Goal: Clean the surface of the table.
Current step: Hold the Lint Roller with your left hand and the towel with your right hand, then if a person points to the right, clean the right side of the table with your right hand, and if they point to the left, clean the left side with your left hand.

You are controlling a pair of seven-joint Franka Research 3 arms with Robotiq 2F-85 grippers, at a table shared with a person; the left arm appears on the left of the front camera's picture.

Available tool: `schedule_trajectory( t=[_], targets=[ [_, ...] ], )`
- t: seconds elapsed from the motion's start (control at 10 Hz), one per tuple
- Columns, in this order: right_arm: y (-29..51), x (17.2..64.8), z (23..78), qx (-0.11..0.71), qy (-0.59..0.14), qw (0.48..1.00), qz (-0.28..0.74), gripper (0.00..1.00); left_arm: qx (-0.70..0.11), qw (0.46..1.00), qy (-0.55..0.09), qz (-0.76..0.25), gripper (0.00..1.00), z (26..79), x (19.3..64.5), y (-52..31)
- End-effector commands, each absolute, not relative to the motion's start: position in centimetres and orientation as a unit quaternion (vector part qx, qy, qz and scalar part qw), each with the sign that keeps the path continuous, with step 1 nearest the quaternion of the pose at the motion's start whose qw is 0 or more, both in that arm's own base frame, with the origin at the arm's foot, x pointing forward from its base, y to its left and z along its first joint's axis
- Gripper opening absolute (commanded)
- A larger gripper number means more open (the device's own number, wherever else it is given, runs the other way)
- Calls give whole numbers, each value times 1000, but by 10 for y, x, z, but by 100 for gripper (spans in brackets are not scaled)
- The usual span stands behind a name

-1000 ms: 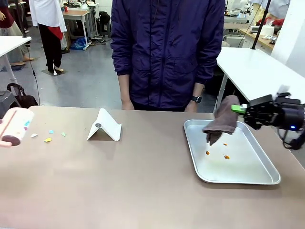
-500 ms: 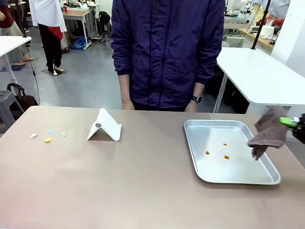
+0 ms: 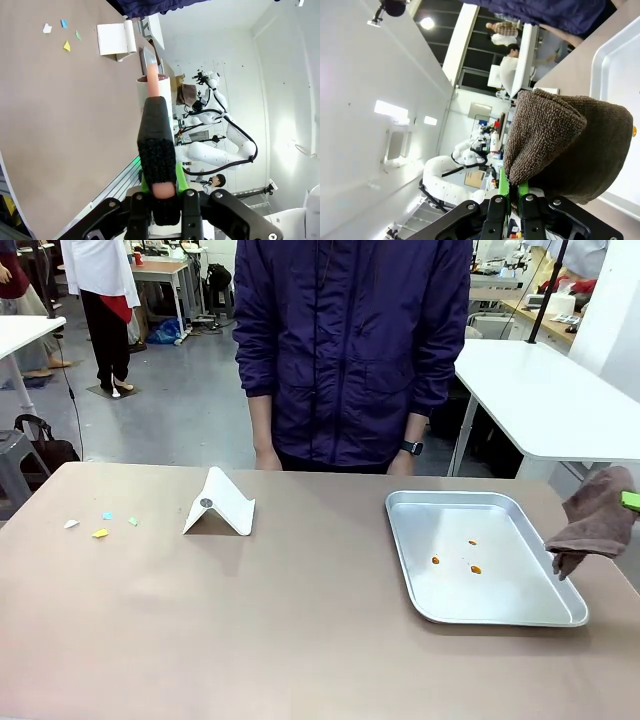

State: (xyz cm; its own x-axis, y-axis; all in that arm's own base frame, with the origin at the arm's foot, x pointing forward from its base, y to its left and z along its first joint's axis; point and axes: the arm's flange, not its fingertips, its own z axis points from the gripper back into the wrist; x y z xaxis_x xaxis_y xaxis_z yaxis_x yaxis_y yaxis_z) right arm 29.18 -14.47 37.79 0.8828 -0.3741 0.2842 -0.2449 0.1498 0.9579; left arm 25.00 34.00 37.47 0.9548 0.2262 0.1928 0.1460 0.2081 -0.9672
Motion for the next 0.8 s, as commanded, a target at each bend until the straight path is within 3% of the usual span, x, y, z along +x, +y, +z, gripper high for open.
schedule_trajectory(
  t=[0.0, 0.7],
  targets=[
    [-140, 296, 380, 653, -232, 720, -48, 0, -636, 756, -151, 25, 6, 379, 244, 341],
    [-140, 296, 380, 653, -232, 720, -48, 0, -636, 756, -151, 25, 6, 379, 244, 341]
  ],
)
